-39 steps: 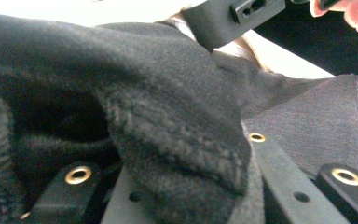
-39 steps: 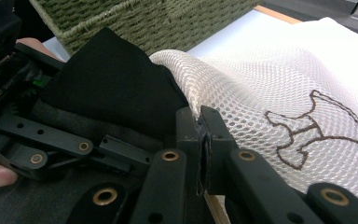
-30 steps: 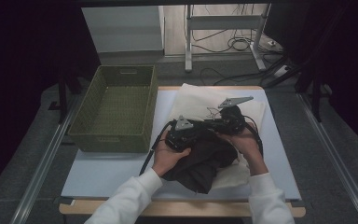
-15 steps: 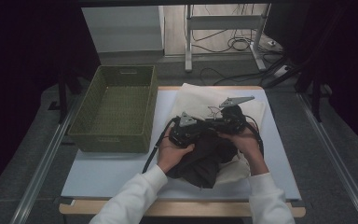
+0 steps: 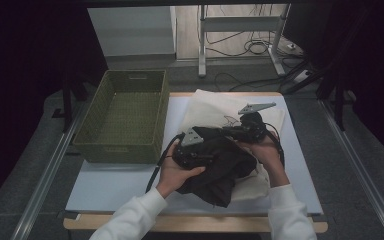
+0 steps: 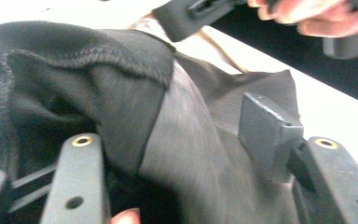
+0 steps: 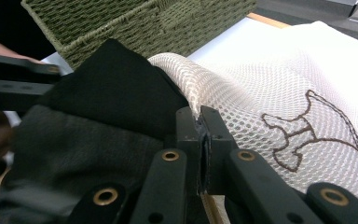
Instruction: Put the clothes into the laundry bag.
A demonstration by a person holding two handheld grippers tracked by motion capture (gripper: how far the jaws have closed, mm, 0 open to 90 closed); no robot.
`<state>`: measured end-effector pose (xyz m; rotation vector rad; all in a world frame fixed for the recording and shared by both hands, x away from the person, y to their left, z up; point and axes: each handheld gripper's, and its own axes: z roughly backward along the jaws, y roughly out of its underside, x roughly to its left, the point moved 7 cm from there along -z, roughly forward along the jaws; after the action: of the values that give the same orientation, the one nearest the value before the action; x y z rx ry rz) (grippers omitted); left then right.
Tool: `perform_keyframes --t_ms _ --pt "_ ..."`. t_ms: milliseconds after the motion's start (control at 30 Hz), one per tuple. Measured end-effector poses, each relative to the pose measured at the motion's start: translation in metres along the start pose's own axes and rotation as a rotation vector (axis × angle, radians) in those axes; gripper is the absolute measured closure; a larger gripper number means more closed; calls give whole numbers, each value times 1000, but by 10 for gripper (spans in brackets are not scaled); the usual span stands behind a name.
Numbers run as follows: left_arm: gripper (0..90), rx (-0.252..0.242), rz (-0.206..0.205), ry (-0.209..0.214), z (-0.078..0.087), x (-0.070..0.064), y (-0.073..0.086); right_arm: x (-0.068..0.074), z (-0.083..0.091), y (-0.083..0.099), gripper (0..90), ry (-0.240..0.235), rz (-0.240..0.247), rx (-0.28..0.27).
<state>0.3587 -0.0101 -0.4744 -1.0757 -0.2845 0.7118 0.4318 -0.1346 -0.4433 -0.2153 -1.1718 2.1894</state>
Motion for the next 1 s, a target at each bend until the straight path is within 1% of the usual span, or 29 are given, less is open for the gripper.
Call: perform_keyframes --t_ms 67,133,200,333,400,433,500,567,700,767,833,900,933,1000 --pt "384 -8 -11 -1 12 -3 2 0 0 0 874 1 -1 -1" --pt "387 -19 -17 -8 26 -2 4 0 1 0 873 2 -3 0" --pt "393 -39 -27 -31 39 1 4 -1 1 0 874 2 -4 -1" --pt "400 -91 -27 -79 63 13 -2 -1 -1 1 873 4 -6 2" --pt "406 -101 -17 -103 69 22 -5 -1 -1 0 873 6 -4 3" --pt "406 -102 -8 -109 70 26 -6 -1 -1 0 873 6 -4 3" --pt "403 -91 1 -122 69 35 -6 -1 -1 0 873 7 -4 4" --pt "398 -73 10 -137 63 43 -5 -1 -2 0 873 6 -3 5" --pt "400 -6 21 -154 44 58 1 -1 -1 0 873 4 -3 5" --pt "412 32 46 -128 33 63 7 -1 -1 1 873 5 -2 3" --pt "455 55 65 -88 24 62 12 -1 -1 1 873 6 -2 4" --pt "550 71 53 -48 18 56 16 -1 -1 1 873 6 -2 3" --pt "595 89 33 -32 15 52 18 -1 -1 1 873 5 -2 4" --pt "701 102 11 -18 12 44 19 -1 0 1 873 6 -3 3"
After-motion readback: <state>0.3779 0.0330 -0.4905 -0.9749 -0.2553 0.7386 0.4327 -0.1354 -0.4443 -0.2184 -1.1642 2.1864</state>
